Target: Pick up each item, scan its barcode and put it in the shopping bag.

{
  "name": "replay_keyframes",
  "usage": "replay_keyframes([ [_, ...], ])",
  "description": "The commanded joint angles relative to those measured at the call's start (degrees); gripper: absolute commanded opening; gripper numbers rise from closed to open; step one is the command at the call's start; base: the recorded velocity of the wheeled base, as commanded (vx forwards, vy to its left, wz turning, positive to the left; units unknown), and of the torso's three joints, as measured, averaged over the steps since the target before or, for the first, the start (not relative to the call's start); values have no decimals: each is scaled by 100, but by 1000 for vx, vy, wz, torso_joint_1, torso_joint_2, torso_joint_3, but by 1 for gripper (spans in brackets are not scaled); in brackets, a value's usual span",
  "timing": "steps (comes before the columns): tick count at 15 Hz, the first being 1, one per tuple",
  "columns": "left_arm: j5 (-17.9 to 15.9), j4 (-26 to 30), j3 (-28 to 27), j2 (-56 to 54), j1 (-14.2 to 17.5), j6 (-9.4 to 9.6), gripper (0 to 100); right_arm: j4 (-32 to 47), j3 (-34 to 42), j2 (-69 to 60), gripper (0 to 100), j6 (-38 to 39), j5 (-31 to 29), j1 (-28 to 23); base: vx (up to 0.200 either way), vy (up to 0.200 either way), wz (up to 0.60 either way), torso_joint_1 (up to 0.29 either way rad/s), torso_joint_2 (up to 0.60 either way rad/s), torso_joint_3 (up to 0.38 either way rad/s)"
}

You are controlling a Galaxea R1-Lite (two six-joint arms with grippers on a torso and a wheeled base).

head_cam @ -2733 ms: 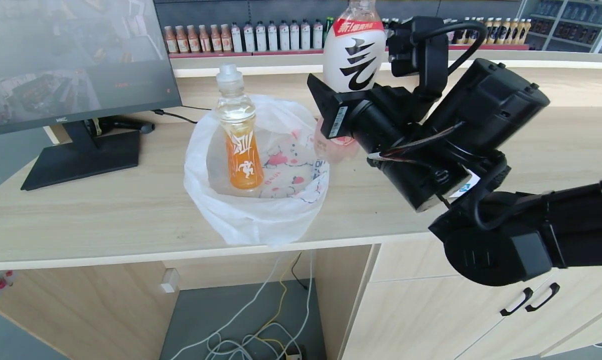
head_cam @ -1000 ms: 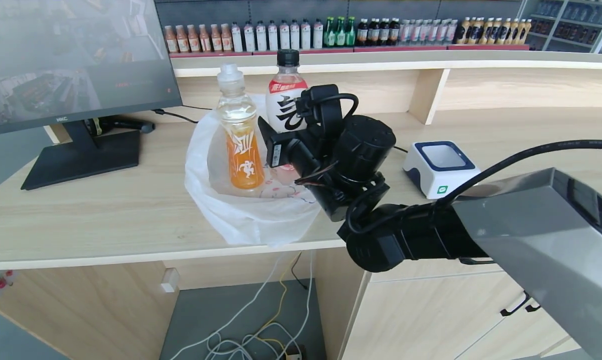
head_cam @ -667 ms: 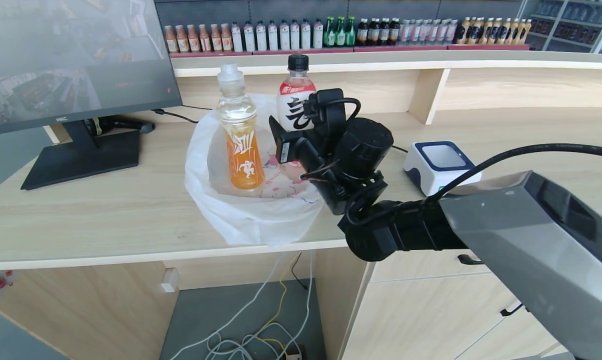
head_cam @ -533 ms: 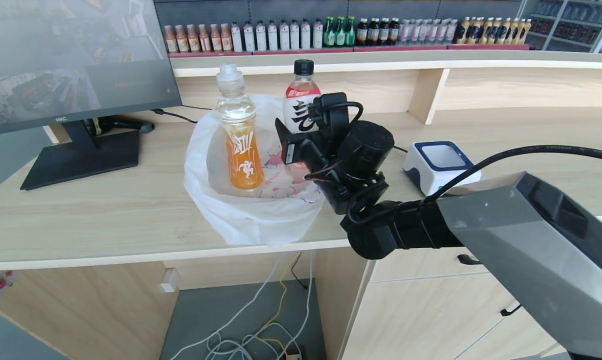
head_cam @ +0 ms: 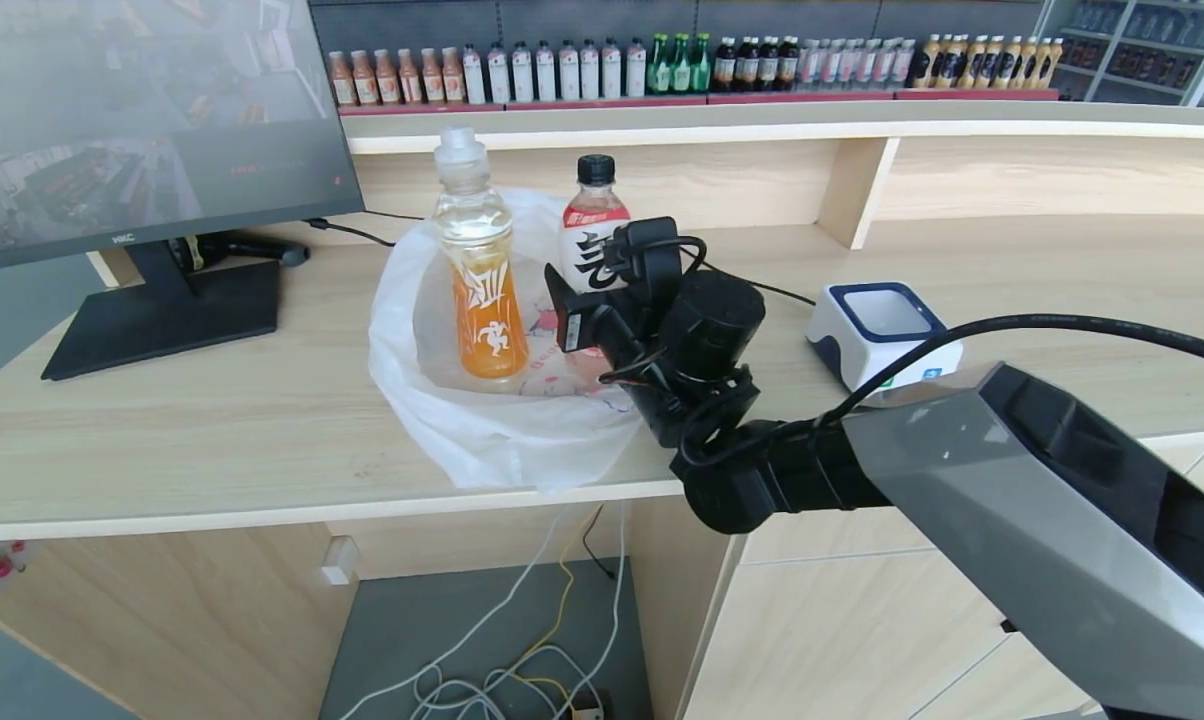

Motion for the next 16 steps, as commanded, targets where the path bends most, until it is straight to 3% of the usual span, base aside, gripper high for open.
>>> replay_keyframes([
  [1, 0, -1, 0, -1, -2, -1, 100, 15, 20, 26, 0, -20, -8, 8, 0, 0, 0, 0, 0, 0],
  [16, 0, -1, 0, -1, -2, -1, 100, -81, 55, 132, 0, -20, -167, 43, 0, 0, 0, 0, 0, 0],
])
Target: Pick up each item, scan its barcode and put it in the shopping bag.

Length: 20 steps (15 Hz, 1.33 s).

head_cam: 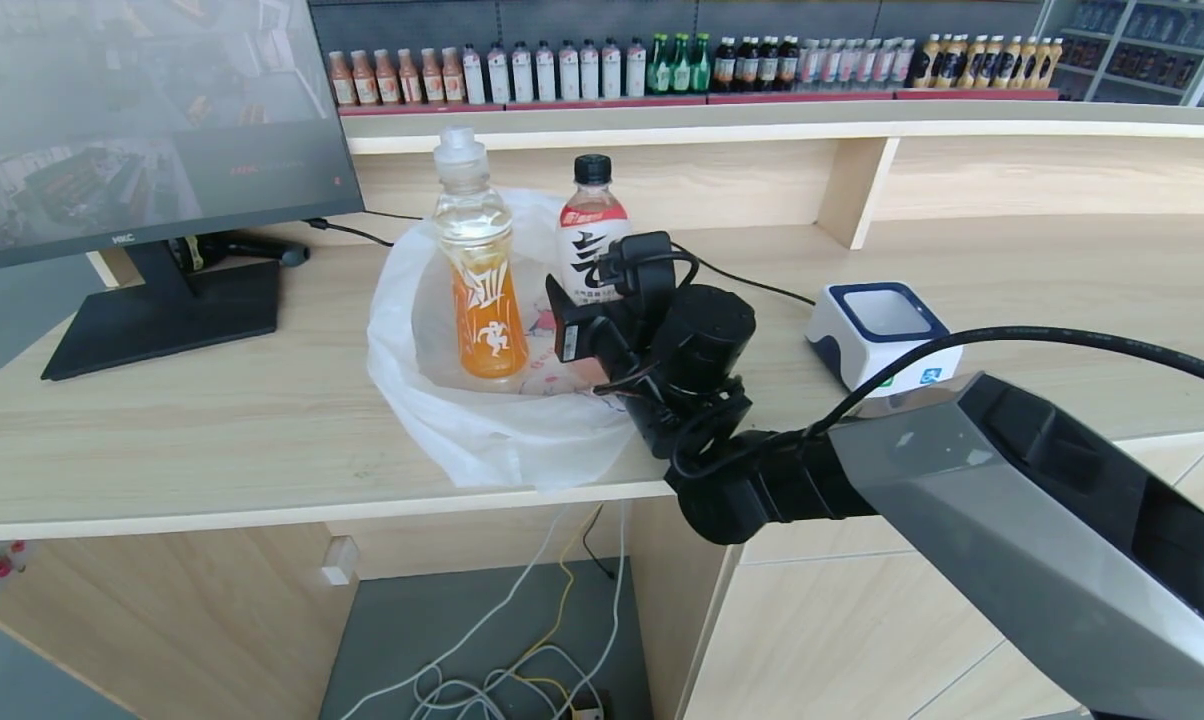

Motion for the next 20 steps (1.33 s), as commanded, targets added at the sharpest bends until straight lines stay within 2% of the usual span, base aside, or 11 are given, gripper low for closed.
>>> replay_keyframes([
  [1, 0, -1, 0, -1, -2, -1, 100, 13, 7, 11, 0, -6, 6, -3, 0, 0, 0, 0, 0, 0],
  [2, 0, -1, 0, -1, -2, -1, 100, 13, 7, 11, 0, -6, 6, 6, 0, 0, 0, 0, 0, 0],
  [3, 0, -1, 0, -1, -2, -1, 100, 13, 16, 11, 100, 3, 6, 32, 0, 0, 0, 0, 0, 0],
  [10, 0, -1, 0, -1, 6, -1, 100, -57, -10, -86, 100, 55, -91, 67, 0, 0, 0, 0, 0, 0],
  [13, 0, -1, 0, -1, 6, -1, 100, -145, 201, -332, 100, -6, -144, 50, 0, 0, 0, 0, 0, 0],
  [15, 0, -1, 0, -1, 6, -1, 100, -330, 710, -675, 100, -112, -179, 76, 0, 0, 0, 0, 0, 0],
  [20, 0, -1, 0, -1, 6, -1, 100, -1086, 2539, -1852, 100, -296, -267, 190, 0, 0, 0, 0, 0, 0],
])
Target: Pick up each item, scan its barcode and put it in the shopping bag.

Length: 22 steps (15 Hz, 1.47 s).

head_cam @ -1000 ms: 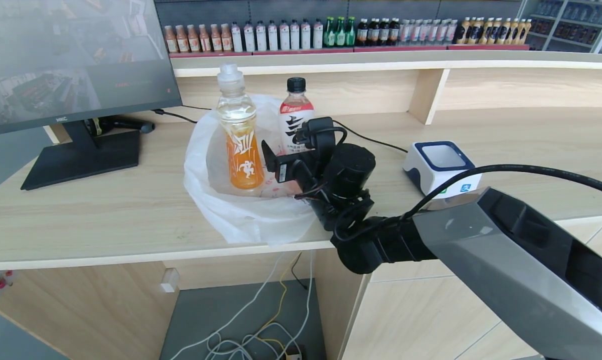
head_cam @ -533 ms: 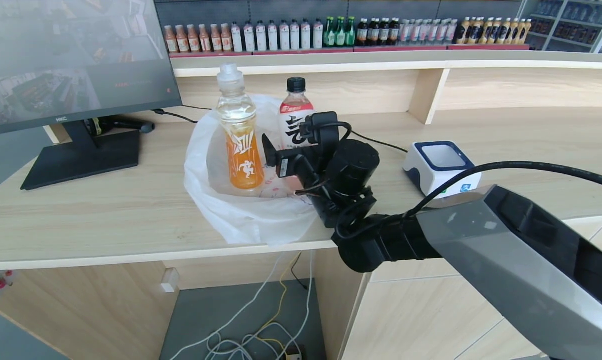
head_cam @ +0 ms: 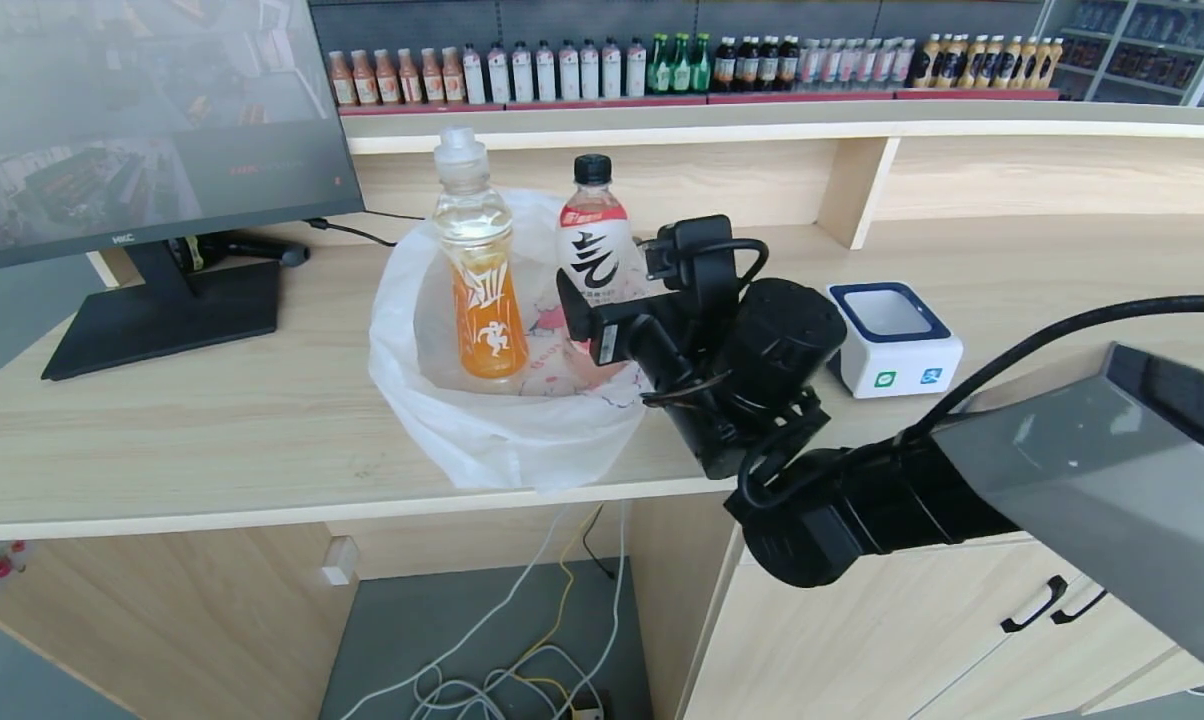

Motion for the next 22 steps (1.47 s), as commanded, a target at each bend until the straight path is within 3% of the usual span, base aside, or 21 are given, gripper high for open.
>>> replay_keyframes([
  [1, 0, -1, 0, -1, 6, -1, 100, -236, 1039, -1114, 100, 0, -69, 86, 0, 0, 0, 0, 0, 0],
  [4, 0, -1, 0, -1, -2, -1, 100, -544, 2331, -2151, 100, 159, -69, 7, 0, 0, 0, 0, 0, 0],
  [5, 0, -1, 0, -1, -2, -1, 100, -632, 3254, -2775, 100, 211, -34, -178, 0, 0, 0, 0, 0, 0],
  [6, 0, -1, 0, -1, 6, -1, 100, -658, 3685, -3021, 100, 308, 36, -195, 0, 0, 0, 0, 0, 0],
  [9, 0, -1, 0, -1, 6, -1, 100, -737, 4238, -3425, 100, 449, 502, -204, 0, 0, 0, 0, 0, 0],
  [13, 0, -1, 0, -1, 6, 7, 100, -1010, 5346, -4076, 100, 466, 520, -213, 0, 0, 0, 0, 0, 0],
  [17, 0, -1, 0, -1, 6, -10, 100, -1186, 5530, -4190, 100, 519, 537, -239, 0, 0, 0, 0, 0, 0],
  [20, 0, -1, 0, -1, 6, -1, 100, -1203, 5548, -4164, 100, 633, 528, -608, 0, 0, 0, 0, 0, 0],
  [22, 0, -1, 0, -1, 6, -19, 100, -1203, 5636, -4190, 100, 633, 528, -643, 0, -200, 0, -2, 2, 5],
])
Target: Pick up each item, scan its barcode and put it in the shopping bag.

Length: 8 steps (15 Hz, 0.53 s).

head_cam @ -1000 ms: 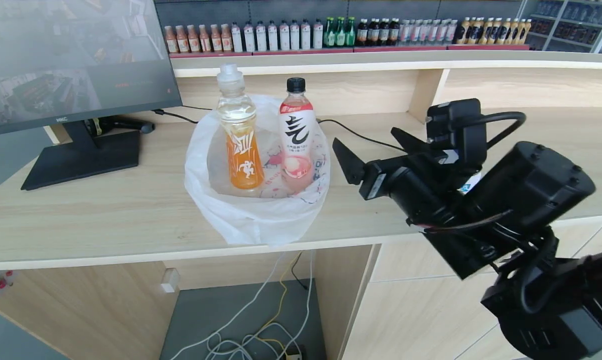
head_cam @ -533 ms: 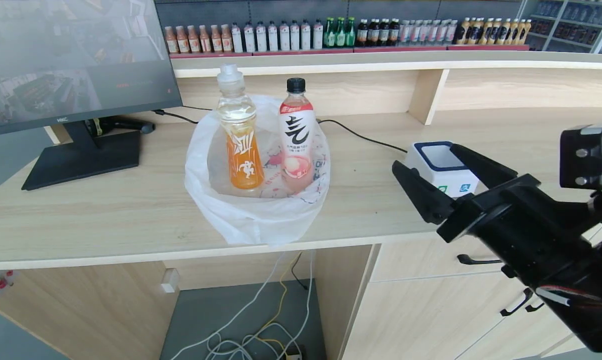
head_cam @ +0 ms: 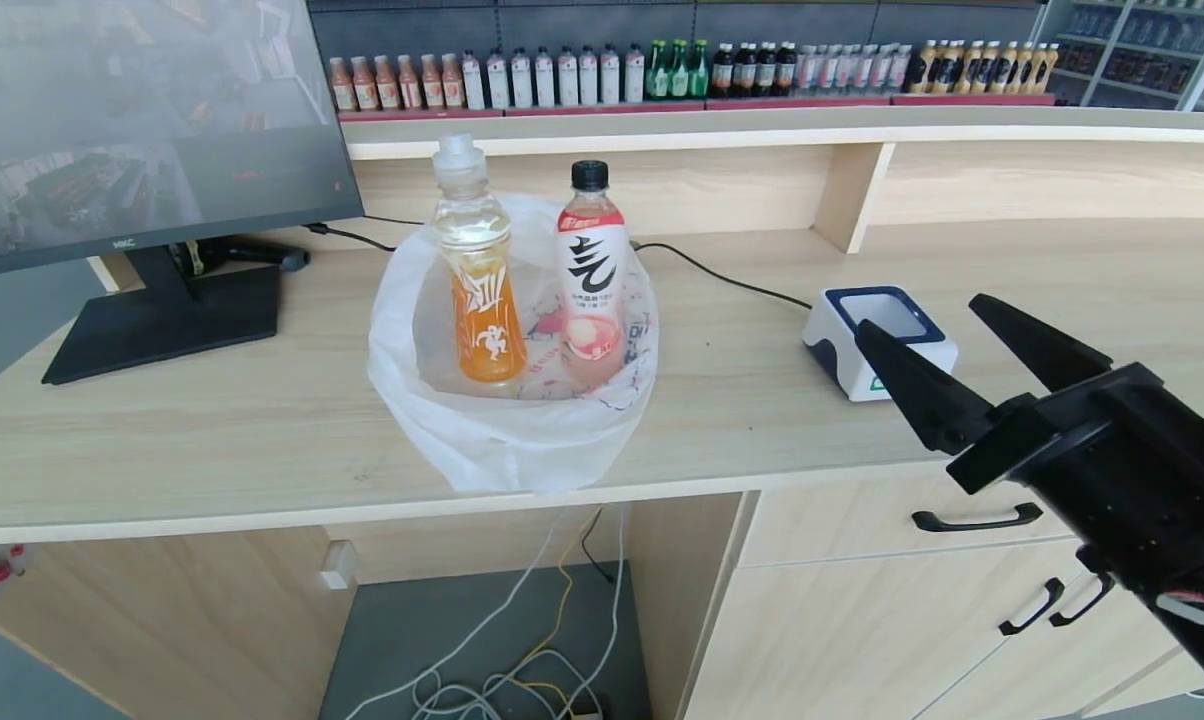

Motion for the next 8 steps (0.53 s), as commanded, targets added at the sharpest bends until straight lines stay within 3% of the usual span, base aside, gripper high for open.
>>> replay_keyframes([
  [1, 0, 4, 0, -1, 1, -4, 100, 4, 84, -9, 100, -8, -8, -53, 0, -200, 0, -12, -17, 7],
  [4, 0, 4, 0, -1, 1, -13, 100, -14, 1060, -668, 100, -8, -8, -467, 0, -200, 0, 19, 4, -6],
  [8, 0, 4, 0, -1, 1, -13, 100, -14, 1921, -1354, 100, 18, 27, -484, 0, -200, 0, 0, -1, 2],
])
